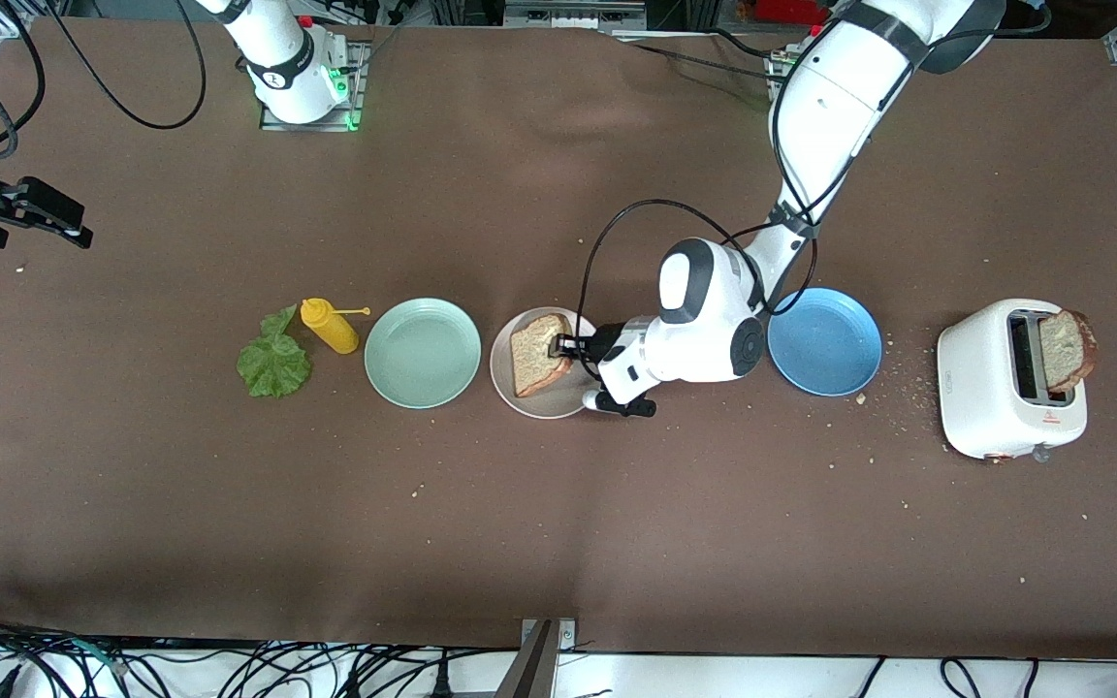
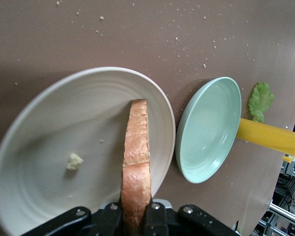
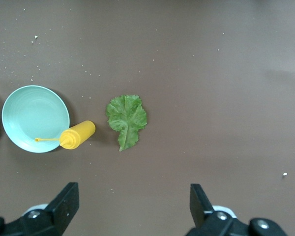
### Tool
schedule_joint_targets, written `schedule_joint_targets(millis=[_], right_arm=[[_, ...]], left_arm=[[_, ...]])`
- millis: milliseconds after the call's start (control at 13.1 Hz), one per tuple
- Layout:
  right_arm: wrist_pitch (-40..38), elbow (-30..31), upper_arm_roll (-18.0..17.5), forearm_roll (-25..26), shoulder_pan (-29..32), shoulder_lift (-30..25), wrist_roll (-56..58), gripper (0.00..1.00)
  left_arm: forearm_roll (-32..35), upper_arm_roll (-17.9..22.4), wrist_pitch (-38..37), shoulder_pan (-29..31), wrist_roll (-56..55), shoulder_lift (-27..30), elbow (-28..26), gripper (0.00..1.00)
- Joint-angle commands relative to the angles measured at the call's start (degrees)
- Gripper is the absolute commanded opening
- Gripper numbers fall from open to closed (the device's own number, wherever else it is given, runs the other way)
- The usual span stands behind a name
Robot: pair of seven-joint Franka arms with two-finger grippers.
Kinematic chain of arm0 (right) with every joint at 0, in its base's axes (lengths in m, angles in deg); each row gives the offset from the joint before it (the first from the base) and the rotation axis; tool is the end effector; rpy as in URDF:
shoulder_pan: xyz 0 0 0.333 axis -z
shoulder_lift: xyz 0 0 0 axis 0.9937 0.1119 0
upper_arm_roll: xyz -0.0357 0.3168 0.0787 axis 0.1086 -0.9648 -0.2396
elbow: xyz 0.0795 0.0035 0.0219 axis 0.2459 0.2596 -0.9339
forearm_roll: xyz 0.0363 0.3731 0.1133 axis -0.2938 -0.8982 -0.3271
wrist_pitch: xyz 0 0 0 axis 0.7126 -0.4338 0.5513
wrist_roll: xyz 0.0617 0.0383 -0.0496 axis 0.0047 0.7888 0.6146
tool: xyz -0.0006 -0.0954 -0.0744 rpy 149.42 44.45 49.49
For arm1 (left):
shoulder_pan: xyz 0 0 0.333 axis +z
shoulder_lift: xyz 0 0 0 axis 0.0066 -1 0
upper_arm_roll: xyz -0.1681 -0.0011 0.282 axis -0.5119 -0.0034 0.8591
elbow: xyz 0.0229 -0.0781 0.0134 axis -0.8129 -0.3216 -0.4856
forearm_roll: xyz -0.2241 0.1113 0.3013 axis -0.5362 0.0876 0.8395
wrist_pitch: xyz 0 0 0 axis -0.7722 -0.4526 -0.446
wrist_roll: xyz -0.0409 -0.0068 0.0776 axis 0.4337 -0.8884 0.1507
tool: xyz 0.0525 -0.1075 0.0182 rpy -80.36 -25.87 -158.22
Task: Make sandwich in beige plate with both arms
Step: 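Carry the bread slice with the left gripper onto the beige plate, then open the left gripper to release the bread on the plate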
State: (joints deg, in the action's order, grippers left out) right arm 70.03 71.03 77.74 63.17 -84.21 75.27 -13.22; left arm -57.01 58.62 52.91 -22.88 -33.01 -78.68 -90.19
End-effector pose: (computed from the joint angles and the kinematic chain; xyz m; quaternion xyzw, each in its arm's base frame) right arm 0.5530 -0.0291 0.5958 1.0000 0.0064 0.0013 0.0001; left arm 0.6024 -0.4201 0.1953 0.9241 -0.0037 -0.1087 0.3664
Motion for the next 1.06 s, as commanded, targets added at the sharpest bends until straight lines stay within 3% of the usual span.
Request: schedule_joint_targets(millis=[0,609,685,761,837,989], right_arm=[[-0.97,-1.33,0.17,-0.76,0.1,0.52,0.17,1.0],[-1.05,-1.33,0.17,-0.76,0.1,0.52,0.17,1.0],[-1.05,-1.33,0.17,-0.76,0.1,0.52,0.17,1.0],[-0.97,-1.33,0.17,-0.76,0.02,0.52,0.17,1.0],[-0.97,-1.33,0.17,-0.76,0.02,0.52,0.17,1.0],[-1.05,-1.33,0.17,-0.76,0.1,0.52,0.17,1.0]], left_arm=[[-1.46,0.64,0.76,-0.88,0.85,-1.24,1.35,0.0],[3.98,1.34,-0.12,1.93,0.85,-0.8,-1.37,0.0],[4.78,1.34,-0.12,2.02,0.76,-0.8,-1.81,0.1],[4.79,1.34,-0.12,1.94,0.5,-0.8,-1.81,0.67],[4.79,1.34,-0.12,2.02,0.06,-0.8,-1.81,1.0],[4.96,1.43,-0.12,2.29,-0.29,-0.54,-1.99,1.0]])
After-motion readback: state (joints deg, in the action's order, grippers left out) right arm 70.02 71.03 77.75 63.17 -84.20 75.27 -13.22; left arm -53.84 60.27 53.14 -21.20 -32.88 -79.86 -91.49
